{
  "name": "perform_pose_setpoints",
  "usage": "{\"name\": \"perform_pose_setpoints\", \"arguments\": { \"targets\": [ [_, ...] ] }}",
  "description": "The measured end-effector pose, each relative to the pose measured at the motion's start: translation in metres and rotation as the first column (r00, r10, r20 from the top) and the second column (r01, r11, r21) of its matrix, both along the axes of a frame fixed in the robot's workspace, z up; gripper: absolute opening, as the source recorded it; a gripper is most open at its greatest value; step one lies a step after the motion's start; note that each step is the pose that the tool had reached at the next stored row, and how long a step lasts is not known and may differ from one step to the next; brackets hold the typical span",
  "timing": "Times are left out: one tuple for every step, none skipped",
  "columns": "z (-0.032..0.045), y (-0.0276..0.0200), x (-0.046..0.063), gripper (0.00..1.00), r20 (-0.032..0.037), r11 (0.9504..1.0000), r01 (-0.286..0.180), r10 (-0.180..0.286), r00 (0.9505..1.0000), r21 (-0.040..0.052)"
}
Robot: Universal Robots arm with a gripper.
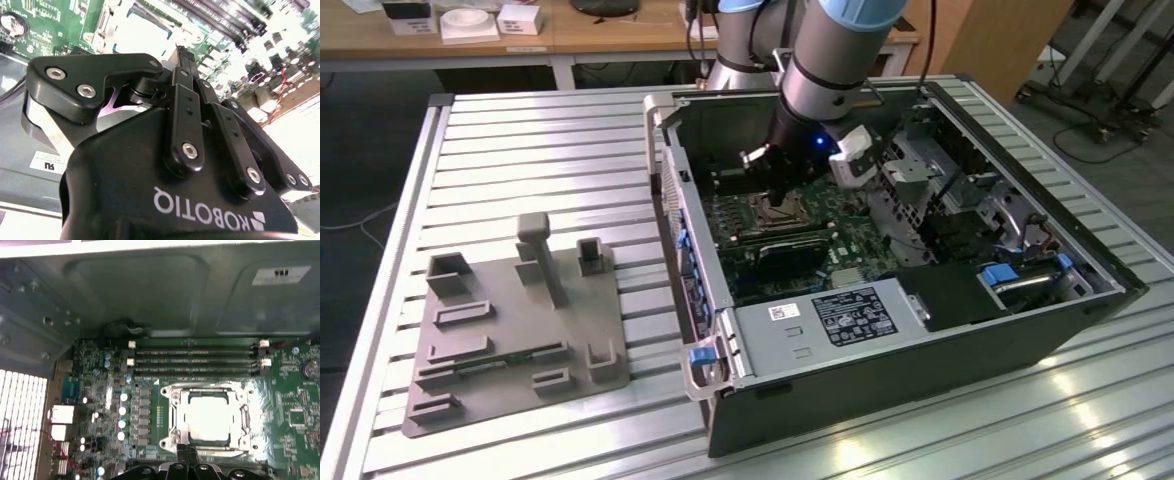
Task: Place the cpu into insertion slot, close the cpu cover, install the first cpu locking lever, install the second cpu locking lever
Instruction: 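Install the second cpu locking lever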
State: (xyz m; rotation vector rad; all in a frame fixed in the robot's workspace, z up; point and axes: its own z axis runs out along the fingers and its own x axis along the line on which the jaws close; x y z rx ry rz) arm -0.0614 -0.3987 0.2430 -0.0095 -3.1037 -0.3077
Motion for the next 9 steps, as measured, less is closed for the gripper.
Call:
{"name": "perform_pose_setpoints", "arguments": {
  "targets": [
    [0.0000, -0.0026, 0.000, 0.10, -0.0002, 1.0000, 0.000, 0.000, 1.0000, -0.0001],
    [0.0000, -0.0051, 0.000, 0.10, -0.0003, 1.0000, 0.000, 0.000, 1.0000, 0.0000],
    [0.0001, -0.0073, 0.000, 0.10, -0.0005, 1.0000, 0.000, 0.000, 1.0000, -0.0002],
    [0.0000, -0.0095, 0.000, 0.10, -0.0006, 1.0000, 0.000, 0.000, 1.0000, -0.0001],
    [-0.0001, -0.0116, 0.000, 0.10, -0.0007, 1.0000, 0.000, 0.000, 1.0000, 0.0000],
    [-0.0004, -0.0138, 0.000, 0.10, -0.0008, 1.0000, 0.000, 0.000, 1.0000, 0.0008],
    [-0.0012, -0.0154, 0.000, 0.10, -0.0012, 1.0000, 0.000, 0.000, 1.0000, 0.0040],
    [-0.0019, -0.0164, 0.000, 0.10, -0.0018, 1.0000, 0.000, 0.000, 1.0000, 0.0085],
    [-0.0025, -0.0172, 0.000, 0.10, -0.0024, 0.9999, 0.000, 0.000, 1.0000, 0.0148]
  ]
}}
